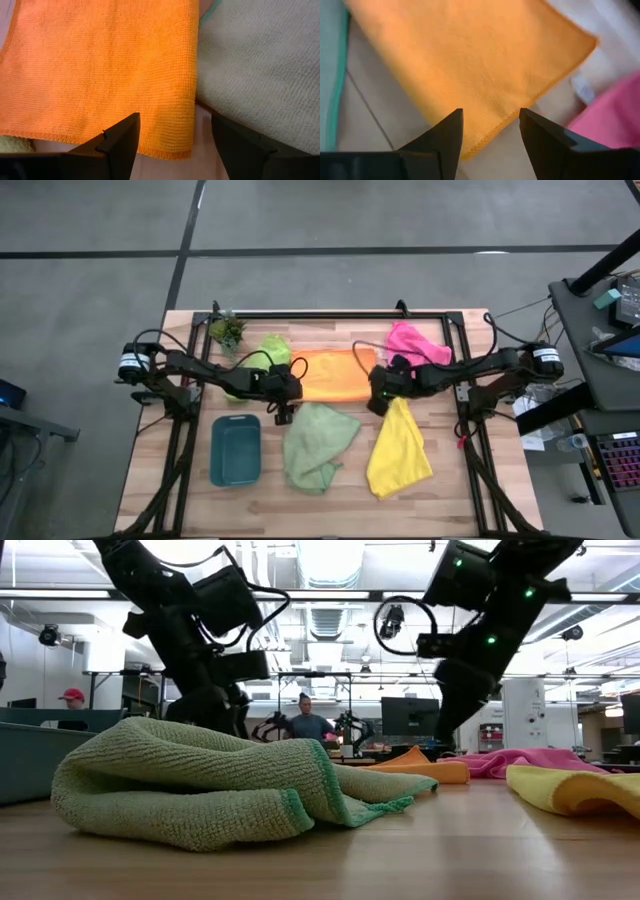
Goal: Fold microfiber towels
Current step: Fold the orange microfiber cloth
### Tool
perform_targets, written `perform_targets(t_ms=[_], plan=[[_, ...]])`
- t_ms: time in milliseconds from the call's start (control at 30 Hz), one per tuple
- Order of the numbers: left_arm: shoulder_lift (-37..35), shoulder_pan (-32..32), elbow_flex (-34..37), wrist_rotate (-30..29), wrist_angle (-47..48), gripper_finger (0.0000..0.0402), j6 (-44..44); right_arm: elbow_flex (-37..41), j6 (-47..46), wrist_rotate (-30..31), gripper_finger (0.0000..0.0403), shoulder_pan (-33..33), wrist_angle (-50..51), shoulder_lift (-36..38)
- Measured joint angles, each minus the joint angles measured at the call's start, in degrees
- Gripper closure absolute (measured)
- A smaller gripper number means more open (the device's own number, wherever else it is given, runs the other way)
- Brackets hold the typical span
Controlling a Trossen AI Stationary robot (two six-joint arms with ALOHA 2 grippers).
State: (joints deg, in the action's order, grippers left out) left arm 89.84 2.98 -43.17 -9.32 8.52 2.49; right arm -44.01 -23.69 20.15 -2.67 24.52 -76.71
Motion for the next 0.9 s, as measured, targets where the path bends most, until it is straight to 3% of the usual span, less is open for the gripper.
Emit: perform_targets(t_ms=[400, 633, 900], plan=[[-0.02, -0.02, 0.37, -2.91, -0.58, 0.0172, 0.87, 0.04, 8.01, -5.78, 0.0221, -1.76, 0.04, 0.02], [-0.04, -0.02, 0.41, -3.04, -1.66, 0.0172, 0.87, 0.04, 11.7, -12.46, 0.0225, -1.51, 0.01, 0.02], [0.0, -0.02, 0.43, -3.02, -3.6, 0.0172, 0.87, 0.49, 16.06, -12.97, 0.0227, -0.11, -0.03, 0.02]])
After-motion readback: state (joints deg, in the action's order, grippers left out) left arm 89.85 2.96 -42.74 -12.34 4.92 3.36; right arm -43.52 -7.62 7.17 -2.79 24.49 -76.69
